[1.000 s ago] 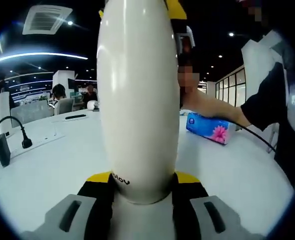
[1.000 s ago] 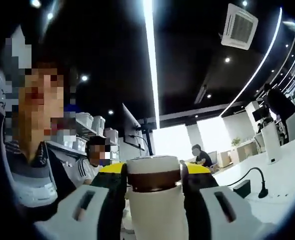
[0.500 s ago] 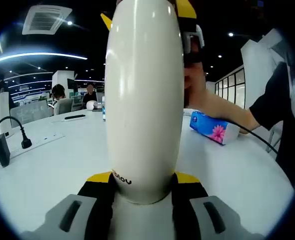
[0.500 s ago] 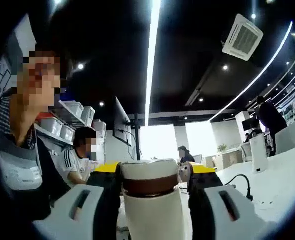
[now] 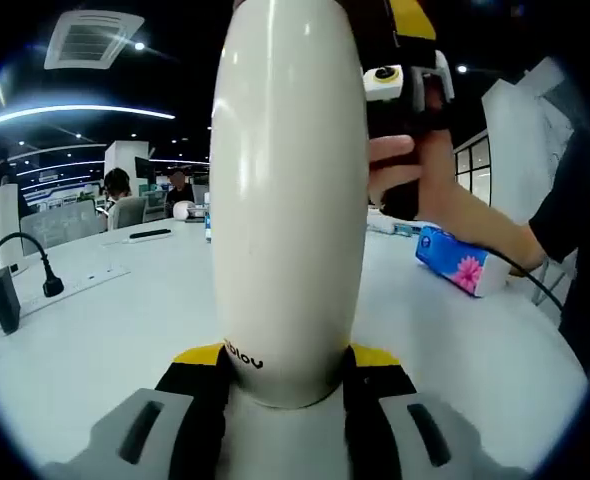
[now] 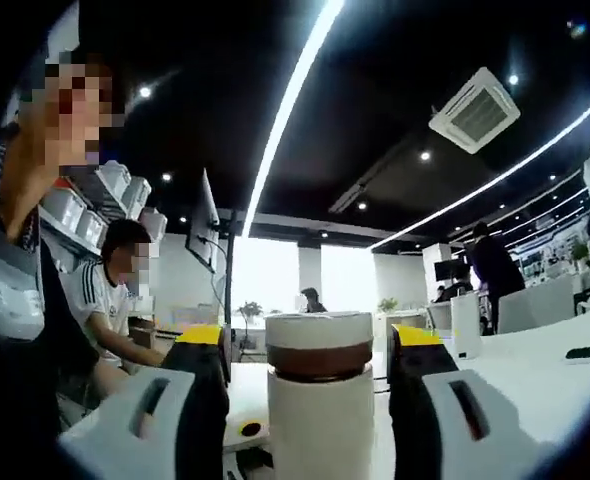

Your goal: Grasp the water cup twist off the cup lid place the cup lid on the table

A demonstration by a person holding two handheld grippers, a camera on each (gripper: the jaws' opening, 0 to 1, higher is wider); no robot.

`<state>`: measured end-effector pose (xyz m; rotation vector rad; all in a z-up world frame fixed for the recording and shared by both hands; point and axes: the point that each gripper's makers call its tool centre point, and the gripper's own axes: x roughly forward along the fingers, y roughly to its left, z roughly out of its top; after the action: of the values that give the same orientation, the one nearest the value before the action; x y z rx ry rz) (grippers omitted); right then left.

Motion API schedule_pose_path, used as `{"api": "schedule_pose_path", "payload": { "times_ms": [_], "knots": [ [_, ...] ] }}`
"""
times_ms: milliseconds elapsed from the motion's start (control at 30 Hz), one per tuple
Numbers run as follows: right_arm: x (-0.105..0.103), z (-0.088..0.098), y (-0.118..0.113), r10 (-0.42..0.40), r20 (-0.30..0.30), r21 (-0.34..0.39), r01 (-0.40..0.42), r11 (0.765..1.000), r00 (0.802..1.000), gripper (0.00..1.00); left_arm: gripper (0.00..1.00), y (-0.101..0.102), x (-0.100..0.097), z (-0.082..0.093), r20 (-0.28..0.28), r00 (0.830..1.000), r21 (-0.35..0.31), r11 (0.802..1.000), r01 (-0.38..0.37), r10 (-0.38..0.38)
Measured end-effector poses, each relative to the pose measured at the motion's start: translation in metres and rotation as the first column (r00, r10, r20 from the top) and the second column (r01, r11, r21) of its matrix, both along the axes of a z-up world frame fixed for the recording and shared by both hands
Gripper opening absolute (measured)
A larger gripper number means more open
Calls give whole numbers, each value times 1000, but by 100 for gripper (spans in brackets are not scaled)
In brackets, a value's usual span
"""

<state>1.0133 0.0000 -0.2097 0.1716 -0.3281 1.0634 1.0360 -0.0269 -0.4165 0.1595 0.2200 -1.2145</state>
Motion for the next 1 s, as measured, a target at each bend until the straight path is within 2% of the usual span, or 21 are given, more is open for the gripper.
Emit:
{"api": "schedule_pose_path", "payload": {
  "times_ms": [167,267,433,567,733,900,967,1000],
  "knots": [
    [-3,1,-5,-92,2,-8,92,996,996,65,47,-1,0,0,1,1000,1,1000,0,0],
    [1,-1,-7,-182,20,-41,182,982,983,65,47,-1,0,1,0,1000,0,1000,-3,3],
    [0,-4,-3,-226,5,-56,226,972,974,63,47,-1,0,1,0,1000,1,1000,-4,4],
    [-2,-5,0,-277,37,-87,280,956,960,55,47,-1,1,1,0,1000,1,1000,-5,5],
    [-5,1,0,-324,61,-86,328,941,944,56,47,-1,2,1,0,1000,1,1000,-5,5],
    [4,-3,-3,-385,52,-105,388,915,921,55,47,-1,2,1,0,1000,1,1000,-6,6],
    [10,-8,-8,-423,37,-121,424,897,905,56,47,-1,2,1,0,1000,1,1000,-7,7],
    [14,-10,-13,-465,46,-130,467,875,884,57,47,-1,1,1,0,1000,1,1000,-7,7]
  ]
}}
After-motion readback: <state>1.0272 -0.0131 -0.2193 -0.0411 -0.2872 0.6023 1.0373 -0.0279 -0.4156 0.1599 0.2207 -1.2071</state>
